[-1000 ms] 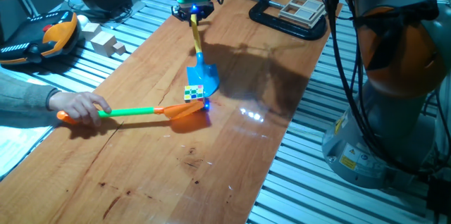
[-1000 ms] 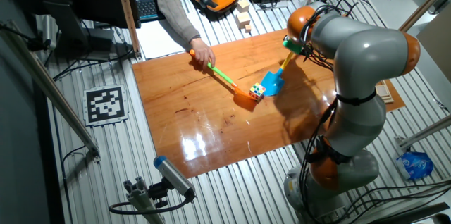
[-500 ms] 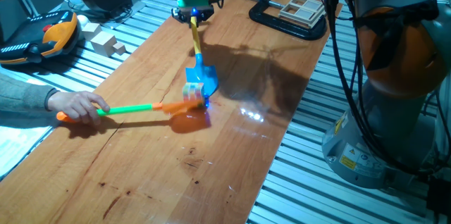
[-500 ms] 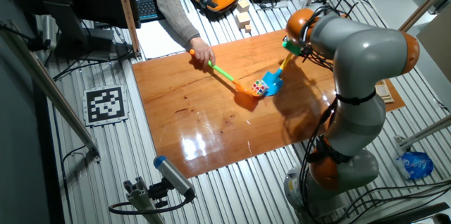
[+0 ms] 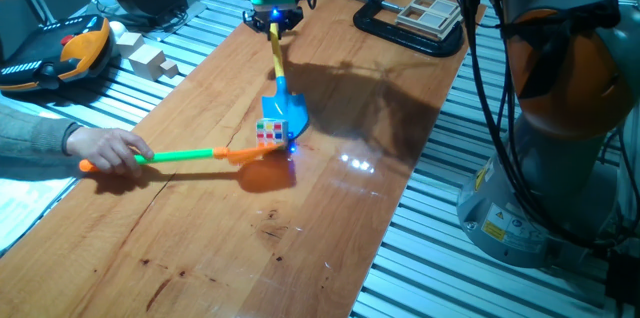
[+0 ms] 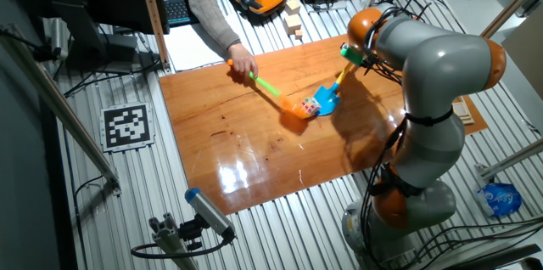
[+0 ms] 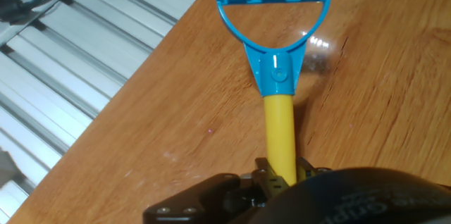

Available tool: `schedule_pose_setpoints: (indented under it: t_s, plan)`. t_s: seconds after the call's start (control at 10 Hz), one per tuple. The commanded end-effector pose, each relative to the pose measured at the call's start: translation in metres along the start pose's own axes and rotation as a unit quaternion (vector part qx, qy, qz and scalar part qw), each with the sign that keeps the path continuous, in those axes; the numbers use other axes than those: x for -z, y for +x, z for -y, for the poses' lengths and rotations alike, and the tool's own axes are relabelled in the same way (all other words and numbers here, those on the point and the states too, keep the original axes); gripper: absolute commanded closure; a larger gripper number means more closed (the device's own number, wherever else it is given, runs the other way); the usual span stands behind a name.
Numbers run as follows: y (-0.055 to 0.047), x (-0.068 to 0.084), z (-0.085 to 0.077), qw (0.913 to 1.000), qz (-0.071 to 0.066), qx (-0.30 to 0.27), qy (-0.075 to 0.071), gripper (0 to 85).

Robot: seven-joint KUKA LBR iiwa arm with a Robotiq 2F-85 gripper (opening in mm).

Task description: Use a shovel to scoop up an object

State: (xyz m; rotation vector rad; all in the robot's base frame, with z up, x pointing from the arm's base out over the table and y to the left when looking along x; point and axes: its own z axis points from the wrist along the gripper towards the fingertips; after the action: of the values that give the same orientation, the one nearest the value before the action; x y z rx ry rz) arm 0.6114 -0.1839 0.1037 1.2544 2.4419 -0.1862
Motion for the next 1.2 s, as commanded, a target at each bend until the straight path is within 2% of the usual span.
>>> schedule_pose_setpoints:
  t_s: [0.0, 0.2, 0.3, 0.4, 0.5, 0.9, 1.1]
  plan:
    - [0.000, 0.000, 0.000, 1.0000, -0.003, 0.000, 0.000, 85.0]
    - [0.003, -0.001, -0.002, 1.0000, -0.007, -0.002, 0.000, 85.0]
    - [0.008, -0.003, -0.005, 0.9997, -0.007, -0.021, -0.005, 85.0]
    - [0.010, -0.006, -0.006, 0.9996, -0.013, -0.024, -0.007, 85.0]
    - [0.013, -0.007, -0.008, 0.9990, -0.030, -0.034, -0.004, 85.0]
    - [0.019, -0.009, -0.011, 0.9976, -0.062, -0.029, 0.010, 85.0]
    - [0.021, -0.011, -0.013, 0.9960, -0.085, -0.019, 0.020, 85.0]
